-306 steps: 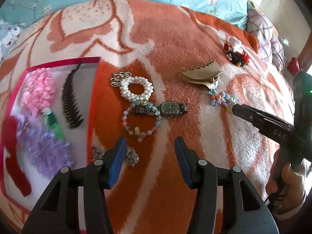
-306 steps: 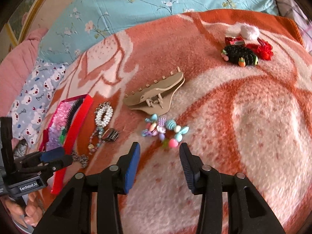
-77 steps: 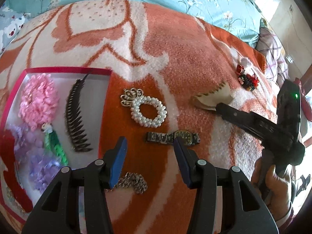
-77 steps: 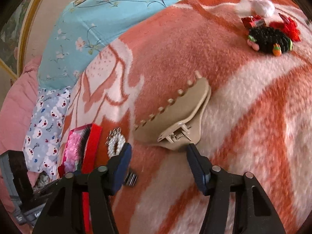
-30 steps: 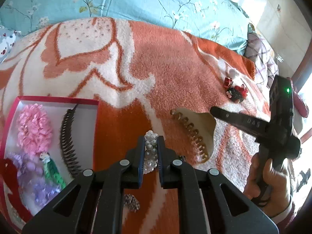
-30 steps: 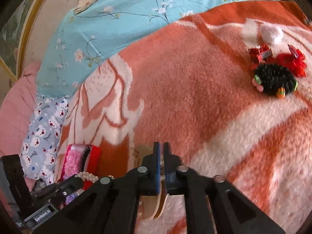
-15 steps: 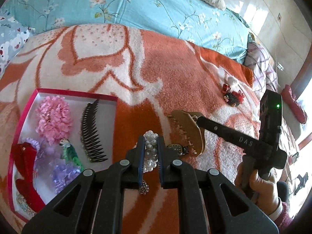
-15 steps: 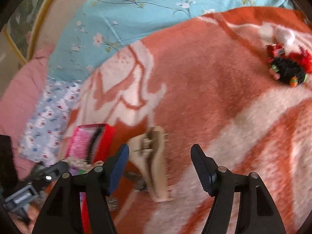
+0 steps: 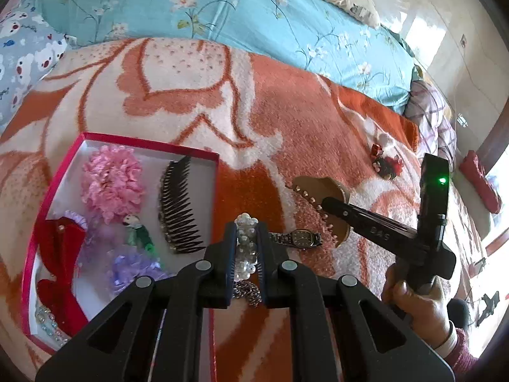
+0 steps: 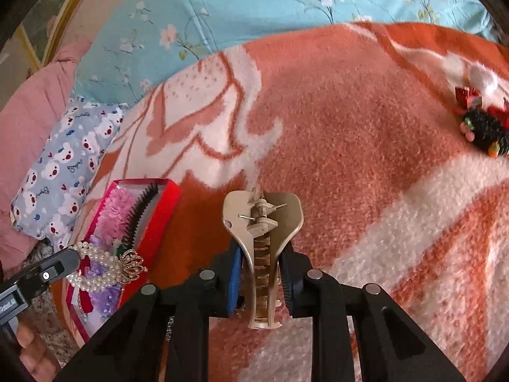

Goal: Organize jewelry
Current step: 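Lift the pearl bracelet and claw clip and carry both toward the white box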

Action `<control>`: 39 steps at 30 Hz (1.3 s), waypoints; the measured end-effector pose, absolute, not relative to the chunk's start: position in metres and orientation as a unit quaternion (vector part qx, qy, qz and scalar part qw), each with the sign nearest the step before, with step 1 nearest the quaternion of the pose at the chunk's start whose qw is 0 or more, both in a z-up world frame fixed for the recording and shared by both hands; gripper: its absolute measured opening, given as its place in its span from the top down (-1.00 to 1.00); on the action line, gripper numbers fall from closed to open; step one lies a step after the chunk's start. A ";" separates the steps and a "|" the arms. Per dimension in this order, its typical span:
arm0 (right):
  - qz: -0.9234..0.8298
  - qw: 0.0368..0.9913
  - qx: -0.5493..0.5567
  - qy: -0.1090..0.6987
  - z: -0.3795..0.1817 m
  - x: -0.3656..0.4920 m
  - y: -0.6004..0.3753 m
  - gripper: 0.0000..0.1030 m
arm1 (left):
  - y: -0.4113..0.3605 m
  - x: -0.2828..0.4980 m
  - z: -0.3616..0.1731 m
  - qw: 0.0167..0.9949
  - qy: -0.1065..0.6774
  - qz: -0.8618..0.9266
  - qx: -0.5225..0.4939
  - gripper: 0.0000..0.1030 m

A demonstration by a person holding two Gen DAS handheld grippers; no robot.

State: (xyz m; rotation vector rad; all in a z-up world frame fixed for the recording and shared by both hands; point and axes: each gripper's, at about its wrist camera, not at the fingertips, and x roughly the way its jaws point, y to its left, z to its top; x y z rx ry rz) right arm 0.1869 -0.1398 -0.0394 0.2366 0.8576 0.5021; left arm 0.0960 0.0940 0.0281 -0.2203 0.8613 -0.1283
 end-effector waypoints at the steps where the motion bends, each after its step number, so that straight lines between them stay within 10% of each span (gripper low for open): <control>1: 0.245 0.873 0.111 0.407 -0.036 0.183 -0.138 0.58 | 0.096 0.094 0.029 0.902 0.415 -0.060 -0.108 0.81; 39: 0.411 0.819 0.074 0.393 -0.004 0.076 0.013 0.58 | 0.230 -0.016 0.036 0.909 0.367 0.060 -0.187 0.81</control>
